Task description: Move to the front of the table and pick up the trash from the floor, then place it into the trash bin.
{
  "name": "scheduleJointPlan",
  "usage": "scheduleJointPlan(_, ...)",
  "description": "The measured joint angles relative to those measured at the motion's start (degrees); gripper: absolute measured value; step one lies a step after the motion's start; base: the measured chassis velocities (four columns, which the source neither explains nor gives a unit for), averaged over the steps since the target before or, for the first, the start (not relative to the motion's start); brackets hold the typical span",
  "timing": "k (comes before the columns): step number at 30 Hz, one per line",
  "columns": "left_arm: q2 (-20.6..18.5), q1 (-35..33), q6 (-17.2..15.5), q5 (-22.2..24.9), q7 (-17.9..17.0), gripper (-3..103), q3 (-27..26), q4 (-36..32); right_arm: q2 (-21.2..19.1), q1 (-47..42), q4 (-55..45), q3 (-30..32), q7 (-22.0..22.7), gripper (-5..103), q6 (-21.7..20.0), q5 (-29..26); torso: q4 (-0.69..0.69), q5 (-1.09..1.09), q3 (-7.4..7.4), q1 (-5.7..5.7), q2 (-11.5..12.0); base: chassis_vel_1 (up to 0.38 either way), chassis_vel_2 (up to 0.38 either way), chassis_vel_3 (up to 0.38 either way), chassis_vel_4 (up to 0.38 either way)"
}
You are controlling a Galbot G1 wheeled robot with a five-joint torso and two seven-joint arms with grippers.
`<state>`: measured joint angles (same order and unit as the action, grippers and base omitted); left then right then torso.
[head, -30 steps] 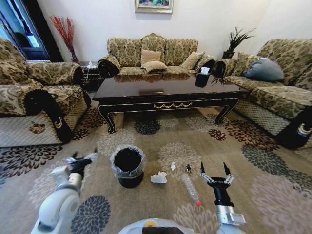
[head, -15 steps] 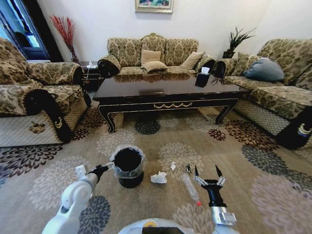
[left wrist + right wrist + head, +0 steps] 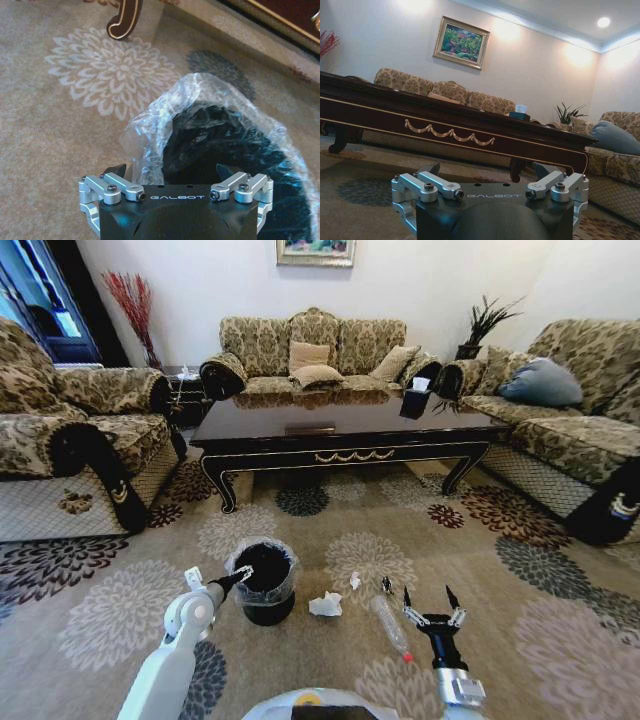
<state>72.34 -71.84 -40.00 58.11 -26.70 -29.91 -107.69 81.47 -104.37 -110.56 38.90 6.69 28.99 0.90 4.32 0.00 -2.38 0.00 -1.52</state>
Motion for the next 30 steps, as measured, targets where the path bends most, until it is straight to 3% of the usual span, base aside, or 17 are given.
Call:
scheduleJointPlan(7, 0.1, 0.9, 0.0, -0.2, 0.0, 103, 0.2, 2.5, 0.1, -0.1, 0.4, 0.1, 0.0, 100, 0.5, 0.0, 0.01, 0.0, 0.0, 0.0, 0.0, 0.0, 0.0, 0.0, 0.0)
scheduleJointPlan(10, 0.4, 1.1, 0.2, -0.7, 0.1, 97, 0.3, 3.7, 0.1, 0.0, 0.4, -0.1, 0.0, 100, 0.5, 0.1, 0.01, 0.0, 0.0, 0.0, 0.0, 0.0, 0.0, 0.0, 0.0)
scheduleJointPlan(14, 0.8, 1.4, 0.7, -1.5, 0.5, 77, 0.4, 4.3, -0.1, 0.0, 0.4, -0.1, 0.0, 100, 0.5, 0.2, 0.01, -0.01, 0.0, 0.0, 0.0, 0.0, 0.0, 0.0, 0.0)
scheduleJointPlan(16, 0.7, 1.3, 0.8, -1.7, 0.7, 77, 0.4, 4.2, -0.2, 0.0, 0.4, -0.1, 0.0, 100, 0.5, 0.2, 0.02, -0.01, 0.0, 0.0, 0.0, 0.0, 0.0, 0.0, 0.0)
scheduleJointPlan(19, 0.5, 0.6, 0.9, -2.2, 1.1, 61, 0.3, 3.6, -0.2, 0.1, 0.6, -0.1, 0.0, 100, 0.6, 0.2, 0.01, 0.0, 0.0, 0.0, 0.0, 0.0, 0.0, 0.0, 0.0)
scheduleJointPlan(22, 0.3, 0.2, 1.0, -2.6, 1.1, 55, 0.2, 3.6, -0.2, 0.1, 0.7, -0.2, -0.1, 100, 0.7, 0.2, 0.0, 0.0, 0.0, 0.0, 0.0, 0.0, 0.0, 0.0, 0.0)
scheduleJointPlan(24, 0.1, -0.4, 1.1, -3.2, 1.2, 39, 0.1, 3.5, -0.2, 0.1, 0.8, -0.3, -0.1, 100, 1.0, 0.3, 0.02, 0.0, 0.0, 0.0, 0.0, 0.0, 0.0, 0.0, 0.0)
scheduleJointPlan(26, 0.0, -0.6, 1.2, -3.4, 1.2, 39, 0.0, 3.5, -0.2, 0.1, 0.8, -0.3, 0.0, 100, 1.0, 0.3, 0.01, 0.01, 0.01, 0.0, 0.0, 0.0, 0.0, 0.0, 0.0)
scheduleJointPlan(30, -0.2, -1.4, 1.2, -3.9, 1.2, 23, -0.4, 3.3, -0.3, 0.2, 0.8, -0.2, 0.2, 100, 1.1, 0.3, 0.01, 0.01, 0.01, 0.0, 0.0, 0.0, 0.0, 0.0, 0.0)
